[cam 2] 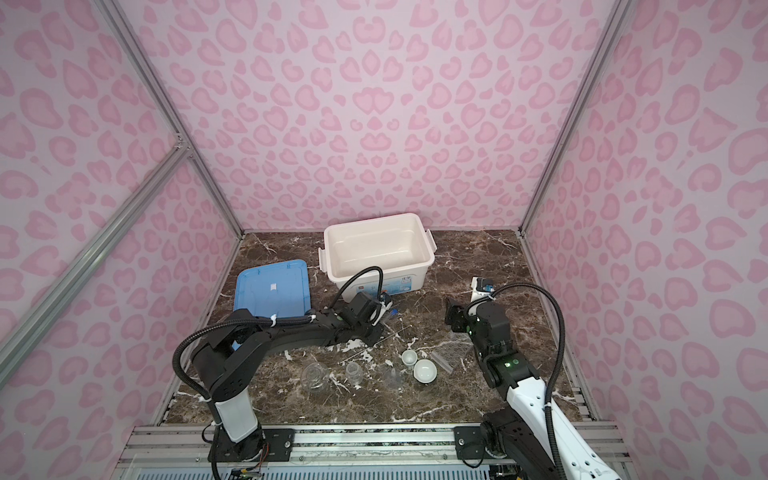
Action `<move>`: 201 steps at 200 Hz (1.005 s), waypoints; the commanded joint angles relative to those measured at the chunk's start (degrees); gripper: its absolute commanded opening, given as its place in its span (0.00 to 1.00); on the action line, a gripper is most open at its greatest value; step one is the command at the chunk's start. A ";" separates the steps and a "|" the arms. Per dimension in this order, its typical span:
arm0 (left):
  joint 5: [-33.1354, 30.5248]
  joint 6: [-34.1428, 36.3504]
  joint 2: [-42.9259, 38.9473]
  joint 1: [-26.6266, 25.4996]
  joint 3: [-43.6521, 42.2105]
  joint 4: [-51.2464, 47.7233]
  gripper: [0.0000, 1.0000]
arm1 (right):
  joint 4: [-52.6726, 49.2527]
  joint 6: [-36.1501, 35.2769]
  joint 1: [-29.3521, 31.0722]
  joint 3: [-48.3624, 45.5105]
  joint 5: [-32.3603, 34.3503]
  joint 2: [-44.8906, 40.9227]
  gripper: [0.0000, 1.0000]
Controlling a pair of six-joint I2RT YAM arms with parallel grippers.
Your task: Organize the chemistry lab equipment
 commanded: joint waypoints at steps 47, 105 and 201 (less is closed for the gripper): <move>1.91 0.49 -7.50 -1.63 0.14 2.97 0.12 | -1.87 1.84 0.30 4.64 -7.53 0.29 0.78; 0.93 2.05 -10.63 -5.93 1.72 5.50 0.12 | 1.84 5.03 0.28 6.11 -18.25 6.77 0.72; 0.69 3.73 -16.31 -8.15 -2.65 14.40 0.12 | 5.84 10.36 -1.77 7.53 -28.65 12.92 0.66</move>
